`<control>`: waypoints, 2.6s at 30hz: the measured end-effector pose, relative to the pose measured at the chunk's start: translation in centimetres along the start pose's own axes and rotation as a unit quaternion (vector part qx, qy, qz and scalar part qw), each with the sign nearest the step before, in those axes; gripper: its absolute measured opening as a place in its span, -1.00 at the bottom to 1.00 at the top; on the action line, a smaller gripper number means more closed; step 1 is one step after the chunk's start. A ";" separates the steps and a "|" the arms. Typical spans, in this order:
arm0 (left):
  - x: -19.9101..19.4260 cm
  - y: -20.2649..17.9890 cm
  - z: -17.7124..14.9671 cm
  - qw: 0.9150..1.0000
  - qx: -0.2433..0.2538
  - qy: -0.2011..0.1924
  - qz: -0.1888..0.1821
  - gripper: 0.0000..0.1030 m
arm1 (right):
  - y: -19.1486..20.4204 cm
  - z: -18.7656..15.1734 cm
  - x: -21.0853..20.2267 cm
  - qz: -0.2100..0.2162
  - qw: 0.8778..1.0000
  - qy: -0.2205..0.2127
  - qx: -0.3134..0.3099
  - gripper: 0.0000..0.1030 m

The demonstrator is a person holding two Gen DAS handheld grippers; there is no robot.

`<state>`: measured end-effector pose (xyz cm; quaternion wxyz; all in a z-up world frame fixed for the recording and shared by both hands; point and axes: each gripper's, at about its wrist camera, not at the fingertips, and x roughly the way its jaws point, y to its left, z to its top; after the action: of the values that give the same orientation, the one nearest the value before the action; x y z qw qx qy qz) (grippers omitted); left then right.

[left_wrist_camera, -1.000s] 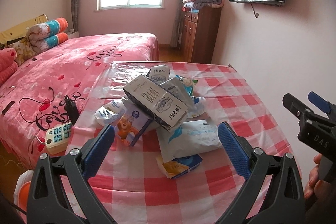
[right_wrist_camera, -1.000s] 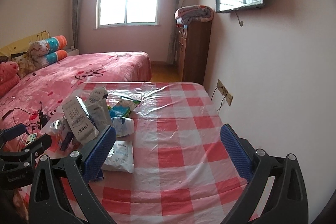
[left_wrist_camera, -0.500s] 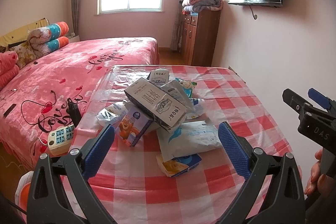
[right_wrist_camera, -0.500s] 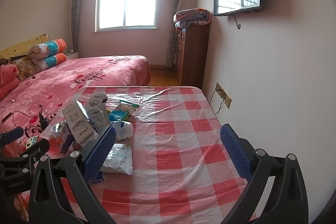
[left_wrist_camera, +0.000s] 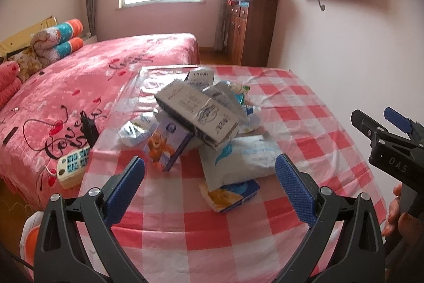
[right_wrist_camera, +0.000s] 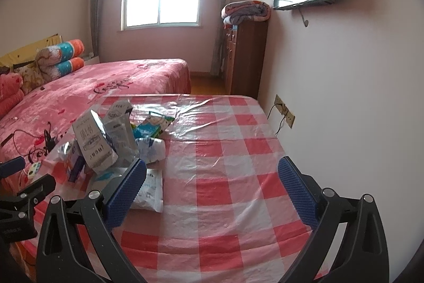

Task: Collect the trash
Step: 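Move both tools toward the pile of packages on the checked table, then grasp the bear-print tissue pack with the left tool while the right tool grasps the white milk carton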

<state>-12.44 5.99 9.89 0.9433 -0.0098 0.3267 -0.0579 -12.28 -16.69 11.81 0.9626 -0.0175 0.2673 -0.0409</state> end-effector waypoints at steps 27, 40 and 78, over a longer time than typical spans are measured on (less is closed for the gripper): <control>9.2 7.2 1.1 0.997 -0.018 0.079 -0.002 0.92 | 1.6 -4.2 8.2 0.232 0.954 0.173 0.073 0.90; 12.5 7.9 1.6 0.994 0.039 0.094 -0.042 0.92 | 6.5 0.1 8.8 0.291 0.944 0.151 0.010 0.67; 13.7 7.5 0.5 0.993 -0.040 0.089 -0.063 0.28 | 15.7 2.6 16.1 0.308 0.934 0.149 -0.100 0.45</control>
<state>-0.70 11.81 1.43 0.9038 -0.0627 0.4101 -0.1051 3.95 -2.47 4.91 0.8706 -0.0240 0.4023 0.2823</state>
